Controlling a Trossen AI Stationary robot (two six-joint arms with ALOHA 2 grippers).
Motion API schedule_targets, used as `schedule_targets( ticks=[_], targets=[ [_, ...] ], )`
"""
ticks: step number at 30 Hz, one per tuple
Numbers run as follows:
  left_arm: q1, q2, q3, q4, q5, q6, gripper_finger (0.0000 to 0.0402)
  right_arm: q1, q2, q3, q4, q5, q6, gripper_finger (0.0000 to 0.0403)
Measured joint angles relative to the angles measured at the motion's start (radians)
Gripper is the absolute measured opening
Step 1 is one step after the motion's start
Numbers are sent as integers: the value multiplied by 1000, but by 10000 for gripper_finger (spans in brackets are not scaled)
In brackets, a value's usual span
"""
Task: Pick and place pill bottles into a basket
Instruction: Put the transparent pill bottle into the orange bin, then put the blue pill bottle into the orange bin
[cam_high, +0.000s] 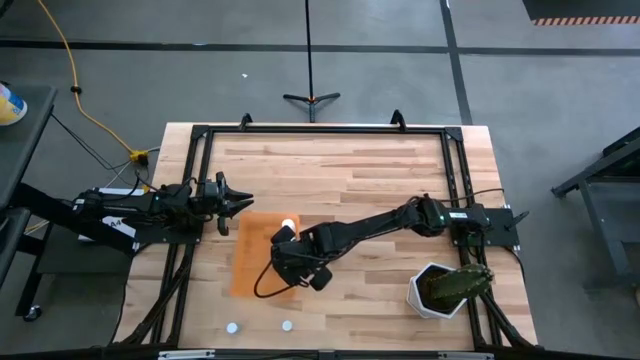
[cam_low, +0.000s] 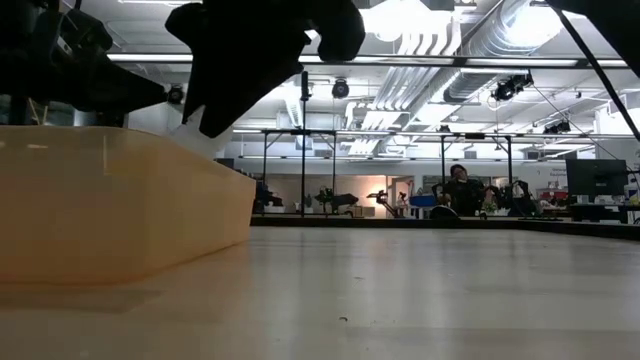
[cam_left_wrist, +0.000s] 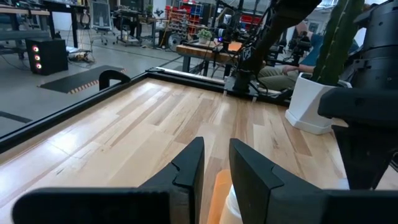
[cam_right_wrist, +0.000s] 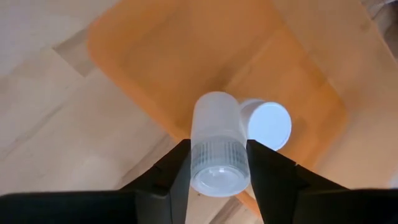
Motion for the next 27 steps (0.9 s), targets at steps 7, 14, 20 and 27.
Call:
schedule_targets(
  ticks=[7, 14, 20, 27],
  targets=[
    [0, 0, 0, 0, 0, 0, 111, 0, 0, 0, 2, 52, 1, 176],
    [0, 0, 0, 0, 0, 0, 111, 1, 0, 0, 3, 61, 10, 189],
    [0, 0, 0, 0, 0, 0, 111, -5, -32, 1, -84, 21, 220, 178],
    [0, 0, 0, 0, 0, 0, 111, -9, -49, 1, -194, -110, 353, 145]
  ],
)
